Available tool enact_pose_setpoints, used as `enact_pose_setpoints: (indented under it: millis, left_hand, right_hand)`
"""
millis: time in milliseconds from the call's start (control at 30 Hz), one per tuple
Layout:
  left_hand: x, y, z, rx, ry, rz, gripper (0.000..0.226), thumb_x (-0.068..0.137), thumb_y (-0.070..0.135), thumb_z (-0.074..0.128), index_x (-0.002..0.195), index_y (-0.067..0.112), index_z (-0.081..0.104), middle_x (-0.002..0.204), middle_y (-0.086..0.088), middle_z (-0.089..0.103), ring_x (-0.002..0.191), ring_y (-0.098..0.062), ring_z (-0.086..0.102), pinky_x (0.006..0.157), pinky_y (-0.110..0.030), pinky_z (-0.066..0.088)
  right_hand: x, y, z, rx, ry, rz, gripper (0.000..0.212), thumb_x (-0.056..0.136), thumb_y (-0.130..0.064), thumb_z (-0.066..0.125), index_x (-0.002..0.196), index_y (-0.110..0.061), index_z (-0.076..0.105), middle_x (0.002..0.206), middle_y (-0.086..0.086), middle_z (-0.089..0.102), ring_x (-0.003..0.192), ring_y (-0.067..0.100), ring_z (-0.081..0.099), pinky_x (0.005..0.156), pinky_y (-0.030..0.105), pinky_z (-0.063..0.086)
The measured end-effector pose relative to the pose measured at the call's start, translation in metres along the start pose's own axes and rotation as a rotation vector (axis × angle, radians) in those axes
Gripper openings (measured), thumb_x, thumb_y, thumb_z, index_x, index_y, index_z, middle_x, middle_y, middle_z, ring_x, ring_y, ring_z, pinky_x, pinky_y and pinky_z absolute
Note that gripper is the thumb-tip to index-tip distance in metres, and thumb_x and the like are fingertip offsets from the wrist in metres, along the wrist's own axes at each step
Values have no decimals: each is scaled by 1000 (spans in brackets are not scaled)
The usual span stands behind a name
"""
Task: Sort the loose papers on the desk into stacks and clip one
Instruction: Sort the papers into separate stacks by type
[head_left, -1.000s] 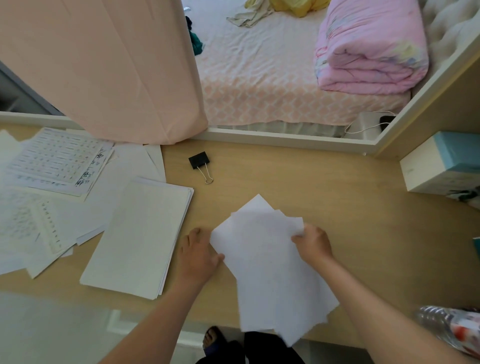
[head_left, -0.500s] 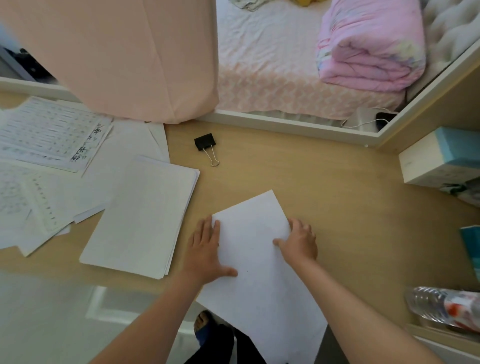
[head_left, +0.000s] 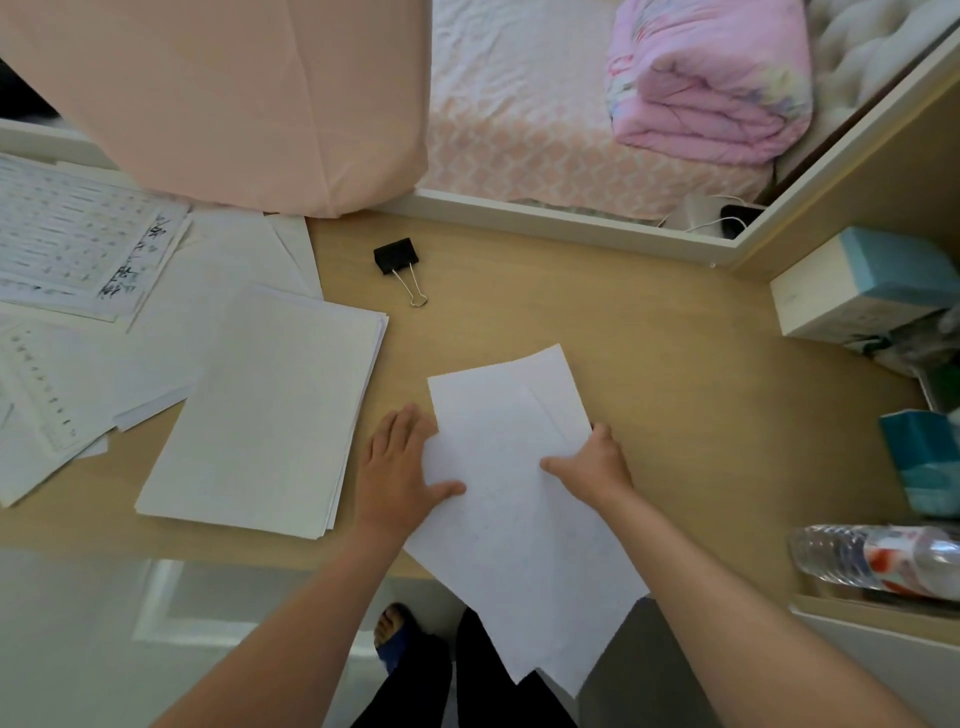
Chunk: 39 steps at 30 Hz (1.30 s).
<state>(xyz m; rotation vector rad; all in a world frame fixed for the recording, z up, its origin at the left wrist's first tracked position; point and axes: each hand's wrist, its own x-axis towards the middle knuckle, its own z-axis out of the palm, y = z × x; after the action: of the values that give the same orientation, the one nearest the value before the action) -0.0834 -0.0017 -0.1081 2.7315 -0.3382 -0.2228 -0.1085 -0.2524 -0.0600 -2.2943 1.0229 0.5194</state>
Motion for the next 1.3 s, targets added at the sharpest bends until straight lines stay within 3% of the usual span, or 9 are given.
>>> enact_pose_setpoints:
  millis: [133,267,367,500,567,700,800,1033,1300]
  left_hand:
    - [1,2,0,-23,-2,-18,105,66,67,74,147,11,37,156,-7,33,145,-29,27,115,-44,29]
    - [3,1,-5,-185,25,-127,107,71,52,79,152,9,24,158,-11,26,146,-31,22,118,-43,21]
    - [6,4,-26,-557,145,-397,108,71,36,85,153,7,20,155,-15,30,142,-32,30,116,-41,25]
    - [17,19,-61,-1157,-147,-555,85,81,31,79,149,16,31,135,0,56,115,-19,60,96,-37,50]
    - [25,23,-68,-1172,-304,-455,56,82,29,77,132,18,55,124,-1,67,105,-17,67,84,-31,55]
    - [36,37,-83,-1179,-340,-336,24,86,15,73,107,22,66,111,-6,73,97,-21,72,74,-29,58]
    - [47,47,-105,-1154,-227,-328,25,86,11,72,104,26,61,103,1,71,89,-15,69,65,-24,55]
    - [71,81,-167,-1113,142,-177,41,75,21,85,112,21,66,100,6,74,89,-9,72,72,-29,58]
    - [77,78,-150,-879,190,-142,54,76,35,80,123,26,56,109,10,69,98,-4,66,77,-29,57]
  right_hand:
    - [-3,9,-6,164,-165,-71,42,69,-21,82,109,-21,67,108,-1,72,93,19,68,85,38,58]
    - [-16,10,-18,342,-134,-98,34,72,-14,84,104,-19,70,97,-2,73,87,19,69,81,39,59]
    - [-24,9,-32,619,-83,-90,29,75,-7,83,98,-17,70,96,3,75,84,20,71,76,35,59]
    - [-34,6,-50,938,-104,-50,24,79,-5,78,101,-10,69,97,8,75,81,22,73,61,29,59]
    - [-38,3,-53,933,-121,-79,30,81,-4,76,109,-8,67,102,8,74,84,20,73,61,26,58]
    - [-42,-2,-55,747,-197,-149,24,85,-3,72,104,-17,65,107,6,73,89,18,71,69,28,57]
    - [-38,-15,-67,739,-192,-214,21,85,1,71,98,-15,68,108,11,74,90,20,72,75,33,59]
    - [-32,-63,-104,814,-5,-475,32,79,3,76,98,-22,67,99,-5,75,92,11,71,80,31,57]
    - [-5,-82,-93,676,-59,-515,49,80,4,70,118,-21,52,103,-10,66,87,-9,64,70,7,47]
